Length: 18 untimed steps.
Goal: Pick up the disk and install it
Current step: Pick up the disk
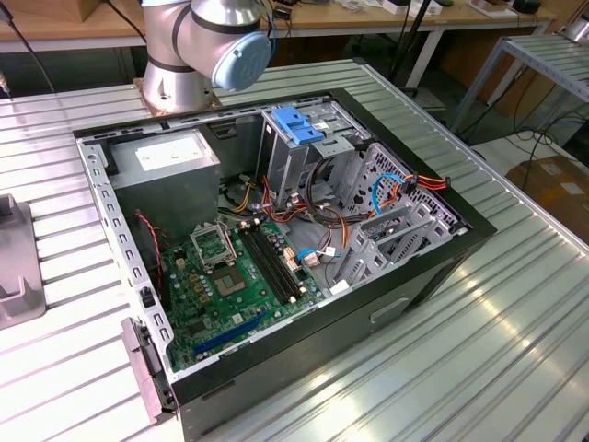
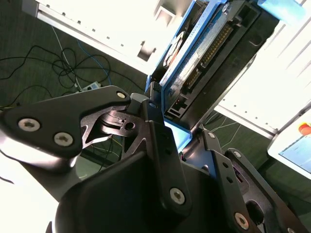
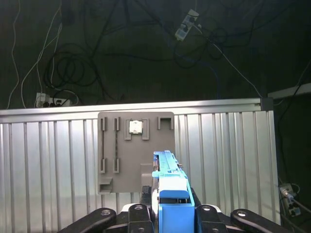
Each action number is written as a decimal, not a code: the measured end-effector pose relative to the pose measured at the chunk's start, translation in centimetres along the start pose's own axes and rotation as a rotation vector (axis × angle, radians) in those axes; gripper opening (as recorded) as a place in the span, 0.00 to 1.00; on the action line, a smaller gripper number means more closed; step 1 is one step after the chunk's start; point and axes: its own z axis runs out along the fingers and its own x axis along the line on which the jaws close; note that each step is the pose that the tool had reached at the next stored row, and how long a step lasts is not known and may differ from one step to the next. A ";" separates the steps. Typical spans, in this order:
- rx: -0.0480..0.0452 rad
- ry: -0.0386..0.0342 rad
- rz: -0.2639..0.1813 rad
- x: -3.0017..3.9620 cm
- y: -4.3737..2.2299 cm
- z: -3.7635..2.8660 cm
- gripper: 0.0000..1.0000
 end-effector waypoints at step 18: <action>0.0000 0.0000 0.000 0.07 -0.56 -0.03 0.37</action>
